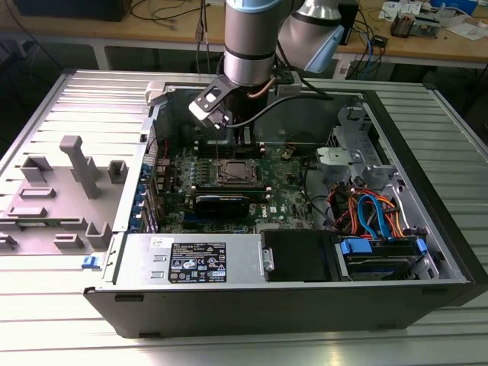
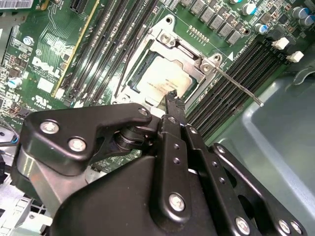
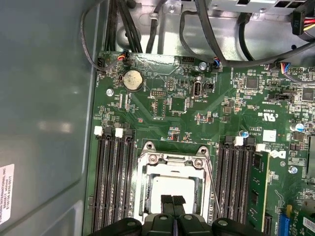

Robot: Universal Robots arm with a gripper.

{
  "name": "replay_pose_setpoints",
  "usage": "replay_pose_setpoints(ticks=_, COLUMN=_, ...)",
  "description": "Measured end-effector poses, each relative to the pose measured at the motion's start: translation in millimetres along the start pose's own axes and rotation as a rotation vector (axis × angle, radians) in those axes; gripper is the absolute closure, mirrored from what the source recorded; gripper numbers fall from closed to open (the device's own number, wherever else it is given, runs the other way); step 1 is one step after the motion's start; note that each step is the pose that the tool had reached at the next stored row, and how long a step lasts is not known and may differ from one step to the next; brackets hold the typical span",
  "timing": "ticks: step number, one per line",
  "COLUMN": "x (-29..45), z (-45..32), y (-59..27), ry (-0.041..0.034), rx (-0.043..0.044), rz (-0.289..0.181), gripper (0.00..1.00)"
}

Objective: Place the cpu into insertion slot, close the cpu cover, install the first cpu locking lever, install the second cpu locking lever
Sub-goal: 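Install the first cpu locking lever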

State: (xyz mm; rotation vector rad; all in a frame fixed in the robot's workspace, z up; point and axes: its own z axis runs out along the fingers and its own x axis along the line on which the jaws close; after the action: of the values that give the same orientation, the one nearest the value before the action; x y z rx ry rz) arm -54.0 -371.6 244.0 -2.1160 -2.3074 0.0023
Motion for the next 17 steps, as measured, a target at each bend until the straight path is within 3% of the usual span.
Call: replay_pose_setpoints(ticks=17, x=-1.9, z=-4.4, y=-0.2, ry=0.0026, rx=-0.0003, rz=0.000, gripper=0.89)
